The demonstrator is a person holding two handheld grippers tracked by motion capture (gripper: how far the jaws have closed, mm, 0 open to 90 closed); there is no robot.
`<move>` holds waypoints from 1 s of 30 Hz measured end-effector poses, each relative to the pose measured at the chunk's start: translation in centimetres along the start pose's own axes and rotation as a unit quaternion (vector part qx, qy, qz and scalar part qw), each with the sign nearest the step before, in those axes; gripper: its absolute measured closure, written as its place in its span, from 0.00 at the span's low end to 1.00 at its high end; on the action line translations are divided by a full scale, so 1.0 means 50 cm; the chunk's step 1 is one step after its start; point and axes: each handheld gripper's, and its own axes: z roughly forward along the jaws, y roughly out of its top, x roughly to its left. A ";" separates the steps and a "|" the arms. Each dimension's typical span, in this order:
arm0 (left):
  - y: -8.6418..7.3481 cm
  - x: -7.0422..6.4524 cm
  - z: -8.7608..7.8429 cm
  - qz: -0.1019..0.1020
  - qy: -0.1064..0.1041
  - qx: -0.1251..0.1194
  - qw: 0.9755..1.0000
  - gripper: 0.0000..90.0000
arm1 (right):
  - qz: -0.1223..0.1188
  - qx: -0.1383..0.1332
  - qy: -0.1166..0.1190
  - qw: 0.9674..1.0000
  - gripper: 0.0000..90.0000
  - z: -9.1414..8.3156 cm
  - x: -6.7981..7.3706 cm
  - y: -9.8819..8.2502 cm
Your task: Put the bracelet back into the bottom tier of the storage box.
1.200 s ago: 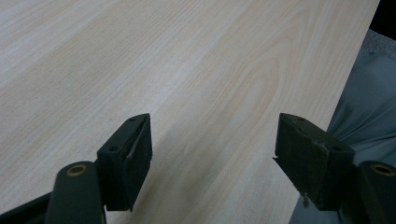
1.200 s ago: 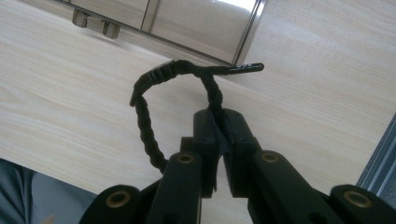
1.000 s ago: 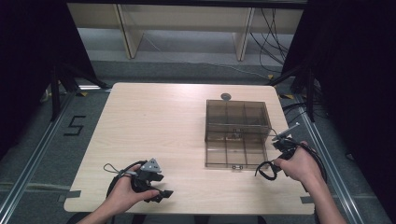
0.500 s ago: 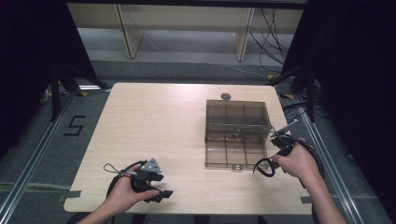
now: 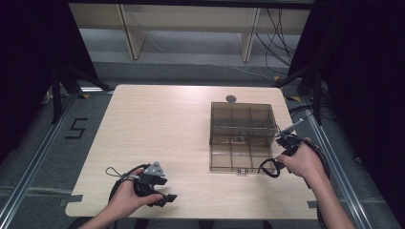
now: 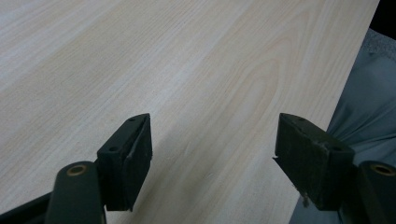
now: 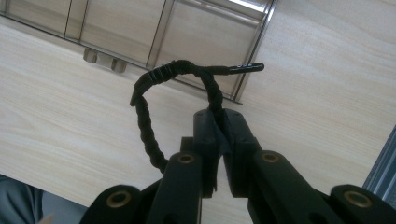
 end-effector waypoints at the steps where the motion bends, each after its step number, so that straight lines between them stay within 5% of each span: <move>1: 0.000 0.001 0.000 0.002 -0.001 0.000 1.000 0.31 | 0.005 -0.007 -0.012 1.000 0.95 0.001 0.003 0.002; 3: 0.000 0.000 0.000 0.002 -0.001 0.000 1.000 0.31 | -0.009 -0.010 -0.018 1.000 0.95 0.002 -0.003 0.004; 12: 0.000 -0.001 0.001 -0.002 -0.001 -0.001 1.000 0.30 | 0.009 -0.003 -0.015 1.000 0.95 0.002 -0.002 0.018; 14: 0.000 -0.002 0.000 -0.005 0.000 -0.002 1.000 0.31 | 0.006 0.002 0.007 1.000 0.95 0.002 -0.007 0.020; 15: 0.000 -0.002 0.001 -0.006 0.000 -0.003 1.000 0.31 | 0.003 -0.004 -0.016 1.000 0.95 0.003 -0.004 0.022; 28: 0.000 -0.003 0.001 -0.006 -0.001 -0.004 1.000 0.31 | 0.006 -0.009 -0.021 1.000 0.95 0.009 -0.005 0.036; 30: 0.000 -0.001 0.000 -0.002 -0.001 -0.002 1.000 0.31 | 0.005 0.005 0.002 1.000 0.95 0.007 -0.009 0.039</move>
